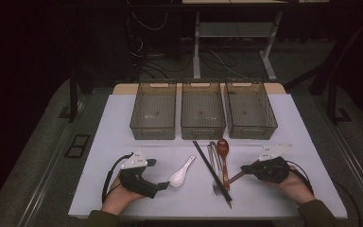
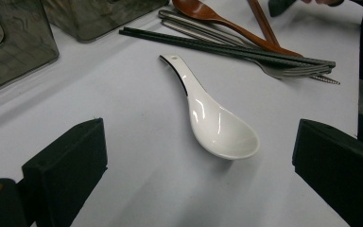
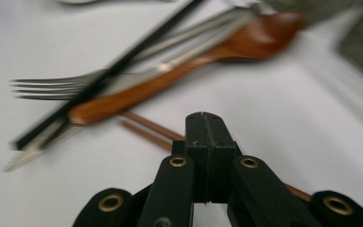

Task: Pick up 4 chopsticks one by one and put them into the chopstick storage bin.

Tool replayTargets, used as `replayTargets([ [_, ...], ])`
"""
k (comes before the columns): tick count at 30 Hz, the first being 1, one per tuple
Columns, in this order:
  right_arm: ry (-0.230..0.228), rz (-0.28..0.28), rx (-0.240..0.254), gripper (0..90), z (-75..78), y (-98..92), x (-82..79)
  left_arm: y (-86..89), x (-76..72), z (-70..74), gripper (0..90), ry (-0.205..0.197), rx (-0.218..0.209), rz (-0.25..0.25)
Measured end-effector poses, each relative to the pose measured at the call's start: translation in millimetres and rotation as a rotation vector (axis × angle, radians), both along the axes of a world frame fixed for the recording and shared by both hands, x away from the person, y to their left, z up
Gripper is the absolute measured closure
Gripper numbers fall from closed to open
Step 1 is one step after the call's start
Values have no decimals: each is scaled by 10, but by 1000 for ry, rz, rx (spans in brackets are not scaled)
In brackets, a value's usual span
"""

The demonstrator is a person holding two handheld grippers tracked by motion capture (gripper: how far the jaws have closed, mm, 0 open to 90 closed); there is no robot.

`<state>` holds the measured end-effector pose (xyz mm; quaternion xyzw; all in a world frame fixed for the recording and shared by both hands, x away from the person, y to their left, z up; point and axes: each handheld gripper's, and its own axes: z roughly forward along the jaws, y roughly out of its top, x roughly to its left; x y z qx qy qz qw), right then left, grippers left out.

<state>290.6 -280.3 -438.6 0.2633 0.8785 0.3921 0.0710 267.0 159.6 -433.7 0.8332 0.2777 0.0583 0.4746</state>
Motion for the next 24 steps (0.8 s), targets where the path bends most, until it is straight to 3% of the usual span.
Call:
replayTargets([
  [3,-4,-49,-19,893,24,-102,75,1,1,-1,30,1,0,1],
  [7,4,-174,-50,893,59,-350,275,3,2,-2,30,1,-1,1],
  [12,9,-270,-68,894,85,-554,435,7,4,-6,30,3,-1,1],
  [18,36,-362,-81,896,93,-762,593,17,7,-9,31,4,-4,3],
  [24,43,-401,-109,896,22,-877,688,20,12,-17,32,6,-2,2],
])
